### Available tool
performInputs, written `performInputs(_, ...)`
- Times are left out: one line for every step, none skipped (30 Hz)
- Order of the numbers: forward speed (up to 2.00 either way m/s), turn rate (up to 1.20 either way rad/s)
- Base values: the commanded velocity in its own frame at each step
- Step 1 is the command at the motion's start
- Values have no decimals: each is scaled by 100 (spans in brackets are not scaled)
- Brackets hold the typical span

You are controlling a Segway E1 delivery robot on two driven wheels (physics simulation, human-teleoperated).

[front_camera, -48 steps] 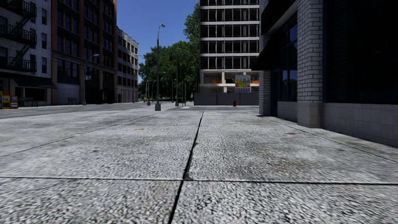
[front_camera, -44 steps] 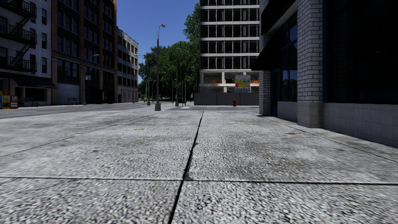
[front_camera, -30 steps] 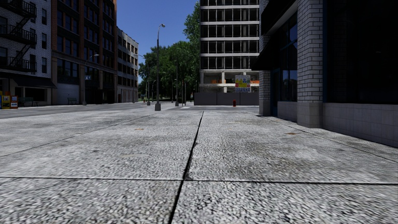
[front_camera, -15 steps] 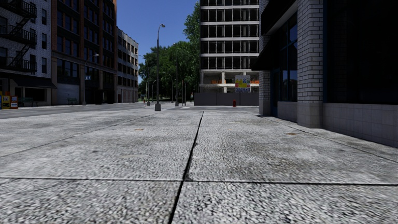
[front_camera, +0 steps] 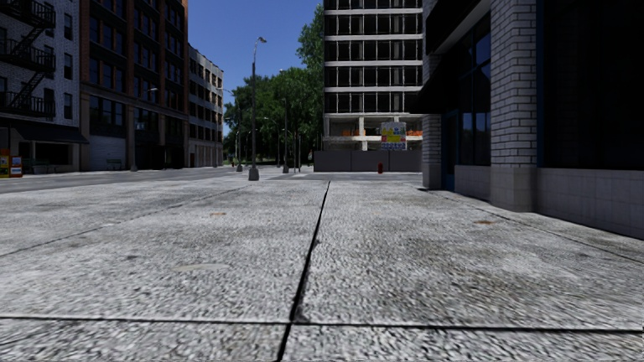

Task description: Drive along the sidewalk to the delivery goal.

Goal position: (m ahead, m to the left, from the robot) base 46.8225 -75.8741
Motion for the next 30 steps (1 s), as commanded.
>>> performInputs(200,0)
performInputs(200,0)
performInputs(200,0)
performInputs(200,0)
performInputs(200,0)
performInputs(200,0)
performInputs(200,0)
performInputs(200,0)
performInputs(200,0)
performInputs(200,0)
performInputs(200,0)
performInputs(200,0)
performInputs(200,0)
performInputs(200,0)
performInputs(200,0)
performInputs(200,0)
performInputs(200,0)
performInputs(200,0)
performInputs(200,0)
performInputs(200,0)
performInputs(200,0)
performInputs(200,0)
performInputs(200,0)
performInputs(200,0)
performInputs(200,0)
performInputs(200,0)
performInputs(200,0)
performInputs(200,0)
performInputs(200,0)
performInputs(200,0)
